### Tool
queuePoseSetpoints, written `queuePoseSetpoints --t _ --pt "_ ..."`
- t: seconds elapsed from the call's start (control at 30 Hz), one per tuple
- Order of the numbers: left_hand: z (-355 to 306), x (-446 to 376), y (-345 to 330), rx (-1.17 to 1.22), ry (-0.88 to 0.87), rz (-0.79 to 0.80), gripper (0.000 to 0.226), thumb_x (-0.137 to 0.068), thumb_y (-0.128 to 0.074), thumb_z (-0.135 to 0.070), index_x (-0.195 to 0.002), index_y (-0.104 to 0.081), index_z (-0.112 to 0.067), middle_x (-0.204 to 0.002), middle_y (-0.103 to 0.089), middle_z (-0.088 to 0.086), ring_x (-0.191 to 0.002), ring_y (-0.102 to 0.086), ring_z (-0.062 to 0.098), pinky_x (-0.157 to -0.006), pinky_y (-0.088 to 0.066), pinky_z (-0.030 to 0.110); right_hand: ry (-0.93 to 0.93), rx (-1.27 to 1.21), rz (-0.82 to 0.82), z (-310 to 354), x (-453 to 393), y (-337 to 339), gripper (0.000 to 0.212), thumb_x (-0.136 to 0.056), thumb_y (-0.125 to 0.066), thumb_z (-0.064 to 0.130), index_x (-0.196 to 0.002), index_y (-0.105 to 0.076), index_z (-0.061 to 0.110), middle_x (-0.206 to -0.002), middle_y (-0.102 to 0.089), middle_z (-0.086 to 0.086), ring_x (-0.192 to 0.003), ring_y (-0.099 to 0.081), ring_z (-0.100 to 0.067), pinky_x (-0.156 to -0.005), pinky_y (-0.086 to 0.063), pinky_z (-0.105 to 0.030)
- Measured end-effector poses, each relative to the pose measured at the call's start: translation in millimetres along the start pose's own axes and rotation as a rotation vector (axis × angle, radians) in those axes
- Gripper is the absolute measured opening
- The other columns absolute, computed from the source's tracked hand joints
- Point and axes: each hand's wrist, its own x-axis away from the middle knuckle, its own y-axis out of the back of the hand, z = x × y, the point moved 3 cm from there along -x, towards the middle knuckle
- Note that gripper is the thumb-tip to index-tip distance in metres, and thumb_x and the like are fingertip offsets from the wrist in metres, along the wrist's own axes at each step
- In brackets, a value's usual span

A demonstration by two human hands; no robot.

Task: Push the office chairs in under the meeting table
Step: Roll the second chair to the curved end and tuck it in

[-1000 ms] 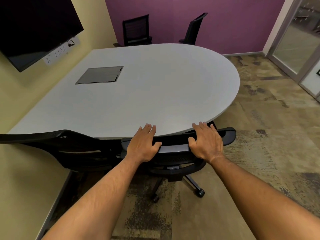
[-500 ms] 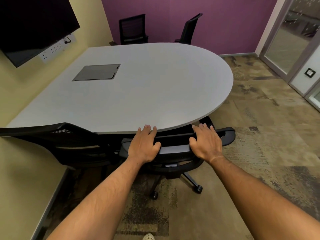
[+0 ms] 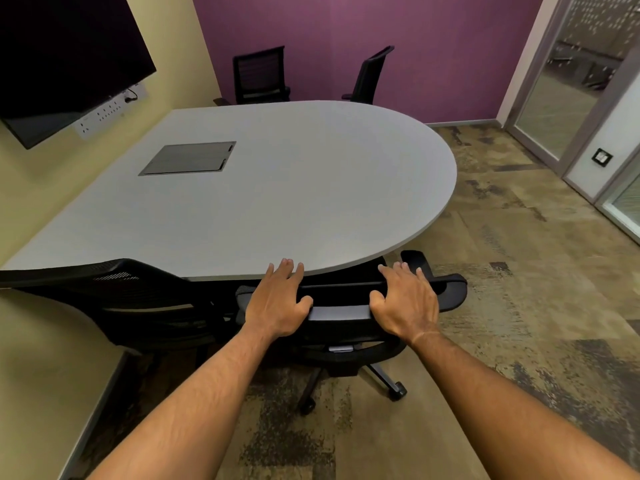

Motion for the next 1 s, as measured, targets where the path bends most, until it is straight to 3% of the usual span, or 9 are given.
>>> queuePoseSetpoints --t 0.13,0.3,1.0 --pt "1.6 -14.4 -2.9 0.031 0.013 0.005 0.074 -0.087 -0.036 -0.042 -0.154 -0.022 -0.014 -0.161 -0.018 0.01 -0.15 -0.007 0.021 -0.122 -0.002 0.033 -0.009 -0.007 -0.014 -4.2 -12.3 1.8 0.073 -0.076 -0.035 0.039 -0.143 -0.045 0.013 -0.149 -0.043 -0.015 -0.143 -0.032 -0.024 -0.121 -0.014 -0.04" --pt "13.4 -38.1 -8.8 0.014 0.08 0.019 0.078 -0.083 -0.029 -0.05 -0.154 -0.023 -0.017 -0.161 -0.019 0.009 -0.15 -0.008 0.025 -0.122 -0.011 0.041 0.009 -0.025 -0.024 -1.9 -36.4 2.1 0.073 -0.074 -0.036 0.038 -0.141 -0.047 0.011 -0.146 -0.048 -0.012 -0.141 -0.034 -0.023 -0.121 -0.015 -0.04" --pt "-5.2 -29.0 -6.6 -0.046 0.081 0.062 0.069 -0.092 -0.03 -0.041 -0.154 -0.021 -0.012 -0.16 -0.018 0.017 -0.15 -0.008 0.027 -0.122 -0.001 0.039 0.059 0.04 0.004 -11.5 -31.8 -1.6 0.074 -0.077 -0.031 0.038 -0.144 -0.042 0.009 -0.149 -0.042 -0.015 -0.143 -0.03 -0.025 -0.121 -0.011 -0.041"
